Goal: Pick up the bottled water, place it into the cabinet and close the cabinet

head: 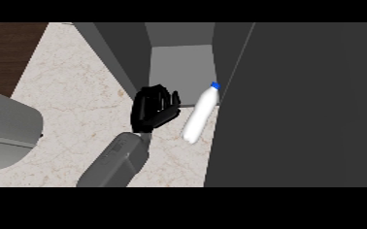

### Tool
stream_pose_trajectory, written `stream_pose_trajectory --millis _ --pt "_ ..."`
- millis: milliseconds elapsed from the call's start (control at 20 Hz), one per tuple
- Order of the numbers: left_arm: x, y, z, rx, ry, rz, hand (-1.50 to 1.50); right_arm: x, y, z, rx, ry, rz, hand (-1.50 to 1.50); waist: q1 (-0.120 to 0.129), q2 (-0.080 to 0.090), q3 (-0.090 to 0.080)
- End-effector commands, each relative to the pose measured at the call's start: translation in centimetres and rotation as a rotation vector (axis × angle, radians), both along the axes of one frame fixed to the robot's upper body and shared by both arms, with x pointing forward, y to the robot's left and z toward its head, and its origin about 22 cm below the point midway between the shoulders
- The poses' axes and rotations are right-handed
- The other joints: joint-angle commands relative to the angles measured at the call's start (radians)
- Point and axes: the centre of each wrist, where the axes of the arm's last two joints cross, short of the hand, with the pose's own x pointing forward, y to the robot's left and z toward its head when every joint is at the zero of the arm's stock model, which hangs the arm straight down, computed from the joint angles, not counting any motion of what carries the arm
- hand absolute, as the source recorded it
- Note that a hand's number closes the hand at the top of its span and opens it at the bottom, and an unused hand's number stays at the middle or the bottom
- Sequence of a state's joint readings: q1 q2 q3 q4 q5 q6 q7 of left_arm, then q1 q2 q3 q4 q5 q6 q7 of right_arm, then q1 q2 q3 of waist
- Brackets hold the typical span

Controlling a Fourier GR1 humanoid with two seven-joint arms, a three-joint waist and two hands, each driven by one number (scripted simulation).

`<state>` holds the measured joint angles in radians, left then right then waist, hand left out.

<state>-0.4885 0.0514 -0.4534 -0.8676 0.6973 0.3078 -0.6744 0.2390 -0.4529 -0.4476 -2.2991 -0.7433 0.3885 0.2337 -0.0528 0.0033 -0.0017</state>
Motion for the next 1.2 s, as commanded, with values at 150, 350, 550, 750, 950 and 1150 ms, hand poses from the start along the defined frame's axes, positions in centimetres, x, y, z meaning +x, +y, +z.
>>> stream_pose_trajectory --millis 150,350,550,750,950,1150 --pt "-1.0 0.0 0.3 -0.114 -0.044 -0.197 1.5 -3.7 1.8 1.1 -0.03 0.03 0.089 1.5 0.028 -0.009 0.001" --pt "-3.6 2.4 0.0 -0.069 -0.058 -0.214 -1.5 -3.7 3.7 1.2 0.0 0.011 0.074 1.5 0.05 -0.011 0.001" --pt "-5.3 2.8 1.2 -0.078 -0.058 -0.234 -1.5 -3.3 3.7 1.7 -0.019 0.036 0.092 1.5 0.052 -0.009 0.001" --pt "-7.1 6.9 0.8 -0.108 -0.013 -0.316 -1.5 -3.6 5.3 2.5 -0.102 -0.033 0.123 1.5 0.053 -0.015 0.0" --pt "-10.9 8.8 0.5 -0.101 -0.038 -0.274 -1.5 -3.2 6.0 2.1 -0.093 0.04 0.226 1.5 0.061 -0.013 0.0" --pt "-11.7 12.2 1.3 -0.066 -0.059 -0.204 -1.5 -4.0 8.0 2.2 -0.049 0.039 0.295 1.5 0.058 -0.016 -0.001"
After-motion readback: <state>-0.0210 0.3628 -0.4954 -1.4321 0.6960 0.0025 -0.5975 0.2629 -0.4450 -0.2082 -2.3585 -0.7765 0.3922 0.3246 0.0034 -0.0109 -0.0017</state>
